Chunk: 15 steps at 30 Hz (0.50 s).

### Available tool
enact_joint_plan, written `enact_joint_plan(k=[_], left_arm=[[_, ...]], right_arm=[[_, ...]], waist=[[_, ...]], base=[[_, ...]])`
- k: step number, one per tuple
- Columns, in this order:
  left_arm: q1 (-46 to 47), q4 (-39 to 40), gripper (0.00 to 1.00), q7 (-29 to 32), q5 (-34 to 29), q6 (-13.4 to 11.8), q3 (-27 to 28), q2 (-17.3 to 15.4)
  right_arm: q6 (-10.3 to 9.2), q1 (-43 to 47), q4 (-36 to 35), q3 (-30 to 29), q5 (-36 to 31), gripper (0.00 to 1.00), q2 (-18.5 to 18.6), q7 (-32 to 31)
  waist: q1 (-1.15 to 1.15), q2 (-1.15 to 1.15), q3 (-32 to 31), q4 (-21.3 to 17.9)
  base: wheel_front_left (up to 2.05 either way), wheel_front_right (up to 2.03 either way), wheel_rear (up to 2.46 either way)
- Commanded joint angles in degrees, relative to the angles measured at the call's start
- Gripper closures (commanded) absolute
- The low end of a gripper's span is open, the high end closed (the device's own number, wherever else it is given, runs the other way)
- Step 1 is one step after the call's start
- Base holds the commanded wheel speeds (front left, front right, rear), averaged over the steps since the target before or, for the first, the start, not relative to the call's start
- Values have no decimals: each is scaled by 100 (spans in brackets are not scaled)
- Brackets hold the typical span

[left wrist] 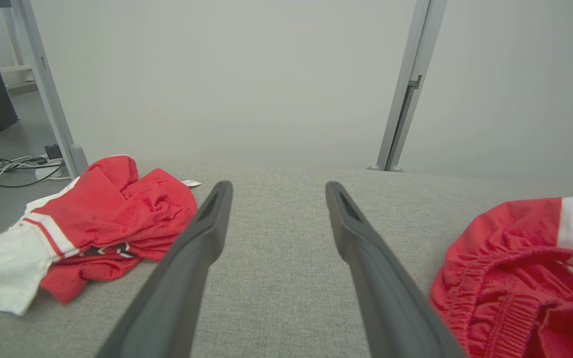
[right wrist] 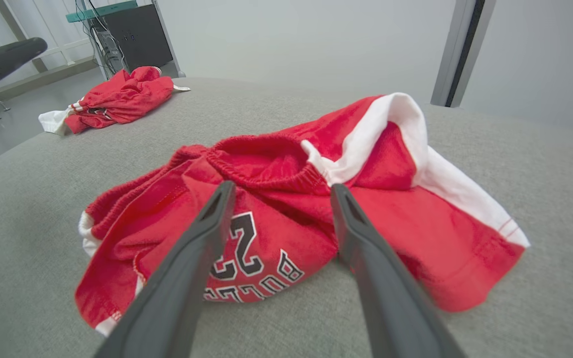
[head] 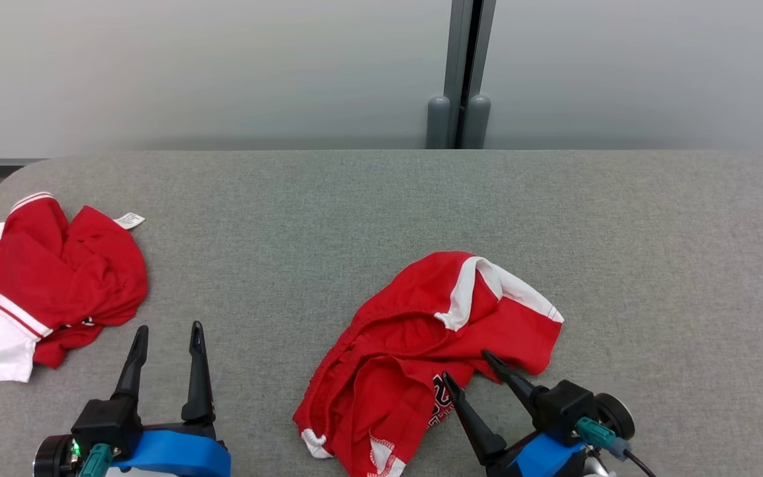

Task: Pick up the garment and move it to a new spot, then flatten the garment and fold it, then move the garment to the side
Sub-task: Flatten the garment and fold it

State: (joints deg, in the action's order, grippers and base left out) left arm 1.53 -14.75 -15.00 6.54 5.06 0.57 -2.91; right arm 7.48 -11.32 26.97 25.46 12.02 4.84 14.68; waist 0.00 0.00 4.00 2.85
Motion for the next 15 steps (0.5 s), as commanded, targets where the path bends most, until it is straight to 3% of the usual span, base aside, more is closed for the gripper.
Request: enact_joint_plan(k=[1, 8, 15], left_arm=[[-27, 24, 0, -28, -15, 4, 22, 3], [-85, 35, 0, -28, -10, 18, 26, 3], [-57, 12, 0, -27, 49, 0, -99, 3]], right_arm=[[3, 81, -71, -1, -52, 0, -30, -21], [3, -85, -300, 214, -181, 0, -118, -332], [3, -468, 298, 421, -531, 0, -134, -795]], waist=[[0, 0, -11, 10], [0, 0, -56, 81], [0, 0, -34, 204]], base=[[0, 0, 0], [0, 0, 0], [0, 0, 0]])
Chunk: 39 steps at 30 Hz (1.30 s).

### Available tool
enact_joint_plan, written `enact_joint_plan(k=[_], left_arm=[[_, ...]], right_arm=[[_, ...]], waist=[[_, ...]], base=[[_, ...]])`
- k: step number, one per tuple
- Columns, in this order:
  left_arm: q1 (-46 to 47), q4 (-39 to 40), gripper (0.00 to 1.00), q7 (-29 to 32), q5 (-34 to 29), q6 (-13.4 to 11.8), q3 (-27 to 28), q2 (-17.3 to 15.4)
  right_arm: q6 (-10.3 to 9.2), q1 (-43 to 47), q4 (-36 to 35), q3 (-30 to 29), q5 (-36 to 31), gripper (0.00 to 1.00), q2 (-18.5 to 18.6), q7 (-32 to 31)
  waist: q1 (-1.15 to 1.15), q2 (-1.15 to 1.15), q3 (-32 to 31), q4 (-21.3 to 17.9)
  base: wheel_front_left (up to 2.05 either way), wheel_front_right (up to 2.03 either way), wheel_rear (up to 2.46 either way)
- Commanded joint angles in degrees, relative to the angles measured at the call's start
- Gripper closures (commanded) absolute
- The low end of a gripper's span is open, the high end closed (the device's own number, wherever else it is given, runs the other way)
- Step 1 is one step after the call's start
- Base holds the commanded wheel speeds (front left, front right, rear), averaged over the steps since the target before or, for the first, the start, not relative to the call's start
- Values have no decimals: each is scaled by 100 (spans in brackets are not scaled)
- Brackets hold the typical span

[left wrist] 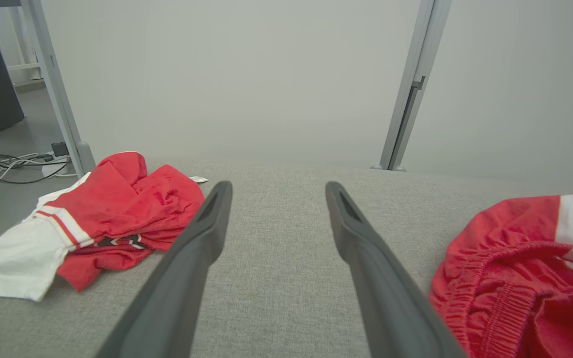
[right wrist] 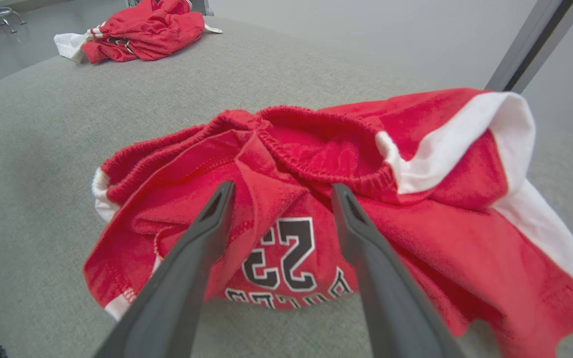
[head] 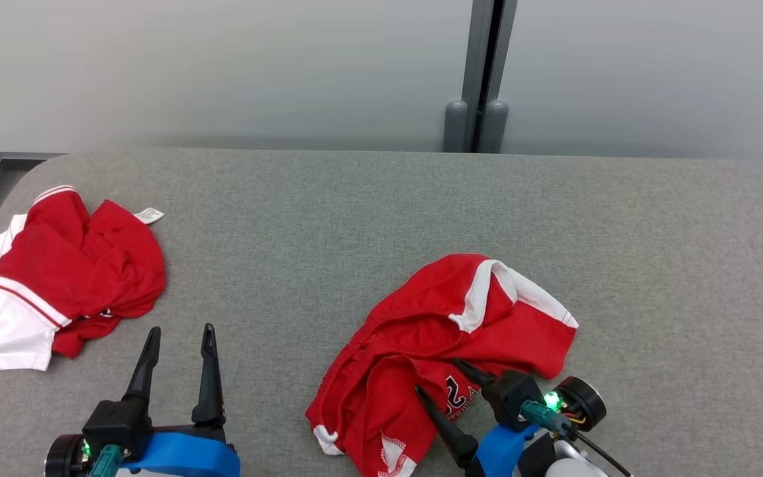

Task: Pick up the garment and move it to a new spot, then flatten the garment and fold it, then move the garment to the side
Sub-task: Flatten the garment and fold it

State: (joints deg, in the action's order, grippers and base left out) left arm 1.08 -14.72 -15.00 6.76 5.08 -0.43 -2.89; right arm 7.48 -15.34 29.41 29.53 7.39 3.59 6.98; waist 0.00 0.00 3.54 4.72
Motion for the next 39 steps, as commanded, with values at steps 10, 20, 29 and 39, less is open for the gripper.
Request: enact_joint_plan(k=[10, 20, 29, 39], left_arm=[[24, 20, 0, -28, 50, -44, 19, 1], [48, 26, 0, -27, 121, -78, 2, 3], [123, -6, 0, -28, 109, -58, 26, 0], [38, -5, 0, -28, 106, -68, 47, 1]], right_arm=[[2, -566, 1047, 42, 166, 100, -56, 203], [2, -165, 851, -1098, 1566, 100, 82, 721], [3, 372, 994, -2241, 2179, 89, 499, 493], [3, 472, 742, -2798, 1759, 0, 567, 690]], waist=[[0, 0, 133, -27], [0, 0, 170, -514], [0, 0, 224, -742], [0, 0, 166, -857]], base=[[0, 0, 0], [0, 0, 0], [0, 0, 0], [0, 0, 0]])
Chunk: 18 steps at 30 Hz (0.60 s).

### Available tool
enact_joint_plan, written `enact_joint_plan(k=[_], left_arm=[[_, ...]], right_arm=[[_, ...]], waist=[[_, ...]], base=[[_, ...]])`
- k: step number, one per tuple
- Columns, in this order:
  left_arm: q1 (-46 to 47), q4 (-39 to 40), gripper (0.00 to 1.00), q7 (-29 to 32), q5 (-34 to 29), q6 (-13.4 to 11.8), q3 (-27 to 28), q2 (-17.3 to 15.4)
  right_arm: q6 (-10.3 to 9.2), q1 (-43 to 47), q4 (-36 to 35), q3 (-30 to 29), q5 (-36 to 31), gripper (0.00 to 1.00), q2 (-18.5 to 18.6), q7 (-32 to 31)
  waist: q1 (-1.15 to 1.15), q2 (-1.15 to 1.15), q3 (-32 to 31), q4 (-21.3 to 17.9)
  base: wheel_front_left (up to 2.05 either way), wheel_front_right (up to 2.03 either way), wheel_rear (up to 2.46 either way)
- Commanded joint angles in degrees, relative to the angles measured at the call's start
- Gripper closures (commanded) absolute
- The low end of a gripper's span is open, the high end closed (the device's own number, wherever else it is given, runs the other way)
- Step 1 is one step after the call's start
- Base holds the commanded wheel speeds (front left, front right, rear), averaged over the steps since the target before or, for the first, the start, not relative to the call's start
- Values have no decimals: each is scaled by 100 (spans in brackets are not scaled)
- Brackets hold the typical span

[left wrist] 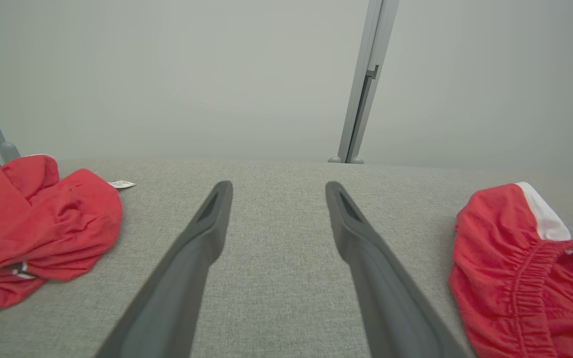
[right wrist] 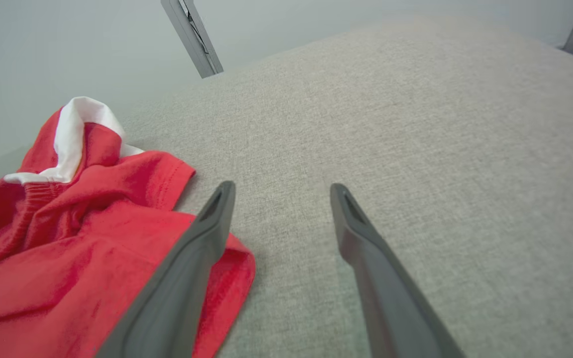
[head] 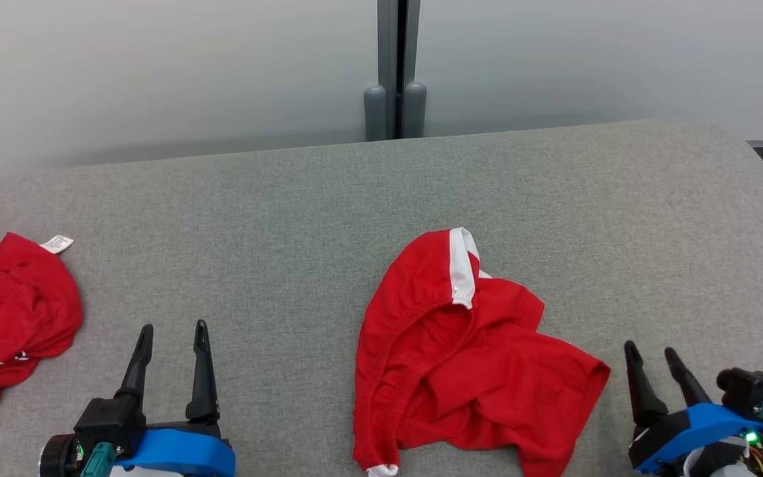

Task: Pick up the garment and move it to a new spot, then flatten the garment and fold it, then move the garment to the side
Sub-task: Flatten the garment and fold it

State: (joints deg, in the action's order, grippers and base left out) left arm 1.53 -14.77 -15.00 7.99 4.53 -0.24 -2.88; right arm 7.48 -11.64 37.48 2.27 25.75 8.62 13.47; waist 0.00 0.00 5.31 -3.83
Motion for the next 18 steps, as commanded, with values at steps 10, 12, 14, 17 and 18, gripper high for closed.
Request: enact_joint_plan(k=[10, 12, 14, 17, 18], left_arm=[[-17, -8, 0, -27, -45, 18, 34, 0], [-29, -9, 0, -27, -59, 25, 39, -1], [-33, -12, 0, -27, -68, 34, 45, 0], [-43, -9, 0, -27, -104, 42, 60, 0], [-49, -7, 0, -28, -107, 47, 68, 0]], right_arm=[[3, 527, -1543, -553, -743, 0, -130, 171], [3, 636, -1984, -610, -874, 0, -242, 175], [3, 761, -2394, -591, -1050, 0, -343, 174], [3, 934, -2898, -465, -1267, 0, -447, 175], [3, 992, -3022, -409, -1305, 0, -472, 174]], waist=[[0, 0, -92, 26], [0, 0, -108, 52], [0, 0, -122, 84], [0, 0, -139, 121], [0, 0, -144, 132]], base=[[0, 0, 0], [0, 0, 0], [0, 0, 0], [0, 0, 0], [0, 0, 0]])
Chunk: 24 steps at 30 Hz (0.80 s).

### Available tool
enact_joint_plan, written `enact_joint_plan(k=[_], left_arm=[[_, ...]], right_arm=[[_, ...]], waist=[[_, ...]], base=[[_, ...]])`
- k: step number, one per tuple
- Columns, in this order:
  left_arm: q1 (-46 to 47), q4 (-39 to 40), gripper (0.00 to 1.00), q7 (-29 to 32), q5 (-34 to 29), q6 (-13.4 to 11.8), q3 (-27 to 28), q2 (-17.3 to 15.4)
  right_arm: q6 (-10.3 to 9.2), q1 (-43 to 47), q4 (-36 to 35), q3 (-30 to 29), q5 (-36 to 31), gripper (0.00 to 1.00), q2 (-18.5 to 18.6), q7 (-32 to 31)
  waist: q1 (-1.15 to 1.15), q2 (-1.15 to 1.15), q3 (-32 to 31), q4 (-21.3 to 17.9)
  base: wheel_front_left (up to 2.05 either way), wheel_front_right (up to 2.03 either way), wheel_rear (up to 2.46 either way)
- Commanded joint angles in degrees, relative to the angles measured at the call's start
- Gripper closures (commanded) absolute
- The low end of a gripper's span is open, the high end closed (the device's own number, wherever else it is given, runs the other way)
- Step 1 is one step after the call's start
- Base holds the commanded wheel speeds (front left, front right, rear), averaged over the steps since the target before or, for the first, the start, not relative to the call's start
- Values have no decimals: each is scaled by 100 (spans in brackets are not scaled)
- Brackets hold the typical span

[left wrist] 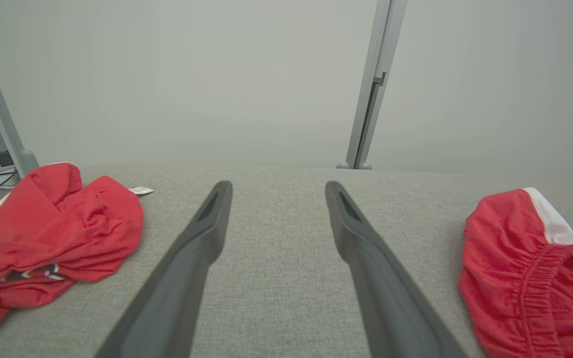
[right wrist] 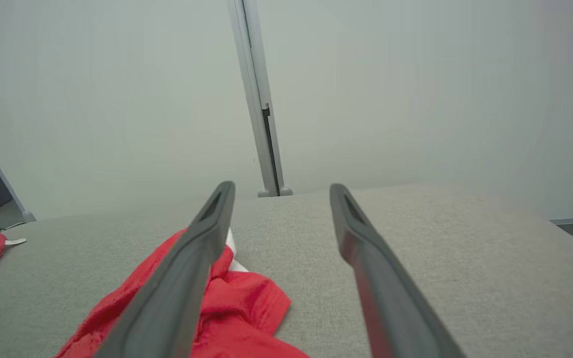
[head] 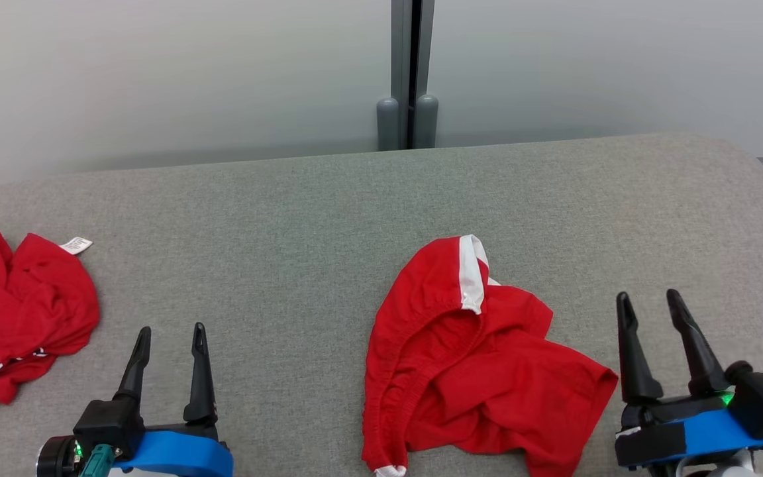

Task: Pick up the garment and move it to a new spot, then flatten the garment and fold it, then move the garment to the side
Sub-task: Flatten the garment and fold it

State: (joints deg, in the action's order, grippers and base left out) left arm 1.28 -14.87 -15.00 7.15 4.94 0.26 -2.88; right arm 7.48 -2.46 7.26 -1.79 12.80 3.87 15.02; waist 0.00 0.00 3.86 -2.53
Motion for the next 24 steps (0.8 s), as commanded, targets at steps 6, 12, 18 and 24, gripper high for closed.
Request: enact_joint_plan(k=[6, 12, 18, 24], left_arm=[[-58, 8, 0, -27, -57, 39, 15, 0], [-86, 16, 0, -28, -66, 27, -1, 0], [-68, 20, 0, -28, -165, 60, -79, 1], [75, 107, 0, -28, -347, 158, -618, 0]], right_arm=[[3, 377, -136, 446, -254, 0, -78, 21], [3, 413, 57, 619, -346, 0, -92, 21], [3, 340, 164, 576, -293, 0, -97, 21], [3, 381, 205, 544, -245, 0, -98, 22]], waist=[[0, 0, -48, 58], [0, 0, -87, 79], [0, 0, -138, 49], [0, 0, -215, 26]], base=[[0, 0, 0], [0, 0, 0], [0, 0, 0], [0, 0, 0]])
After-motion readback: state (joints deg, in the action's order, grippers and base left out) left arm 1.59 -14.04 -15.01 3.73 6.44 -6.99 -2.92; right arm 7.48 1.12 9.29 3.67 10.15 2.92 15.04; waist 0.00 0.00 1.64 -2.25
